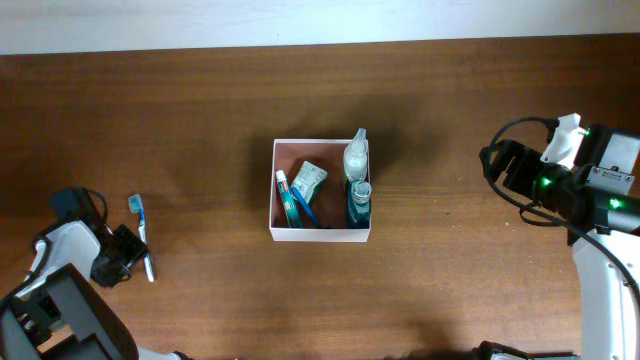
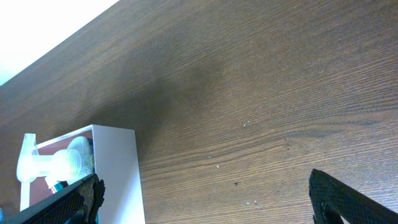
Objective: Pack container
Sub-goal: 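Move the left gripper back left over the blue toothbrush, then close the left gripper on the blue toothbrush handle and lift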
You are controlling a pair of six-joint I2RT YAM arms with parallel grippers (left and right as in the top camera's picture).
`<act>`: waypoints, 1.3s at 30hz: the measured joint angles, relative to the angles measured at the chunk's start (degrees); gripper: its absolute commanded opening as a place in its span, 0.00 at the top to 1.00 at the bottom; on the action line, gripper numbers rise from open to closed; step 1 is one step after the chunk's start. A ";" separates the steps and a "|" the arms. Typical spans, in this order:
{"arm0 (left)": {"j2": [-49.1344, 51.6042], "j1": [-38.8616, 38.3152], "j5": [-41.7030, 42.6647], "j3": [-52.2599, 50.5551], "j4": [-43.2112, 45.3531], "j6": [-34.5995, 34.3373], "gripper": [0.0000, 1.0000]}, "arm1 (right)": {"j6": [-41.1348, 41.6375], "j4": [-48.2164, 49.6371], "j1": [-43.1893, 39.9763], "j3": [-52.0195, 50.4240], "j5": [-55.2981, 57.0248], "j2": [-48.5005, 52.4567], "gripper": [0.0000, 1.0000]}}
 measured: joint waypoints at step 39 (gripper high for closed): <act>-4.55 -7.74 2.36 6.78 -2.69 -0.87 0.60 | 0.02 0.00 0.00 0.00 0.02 0.00 0.01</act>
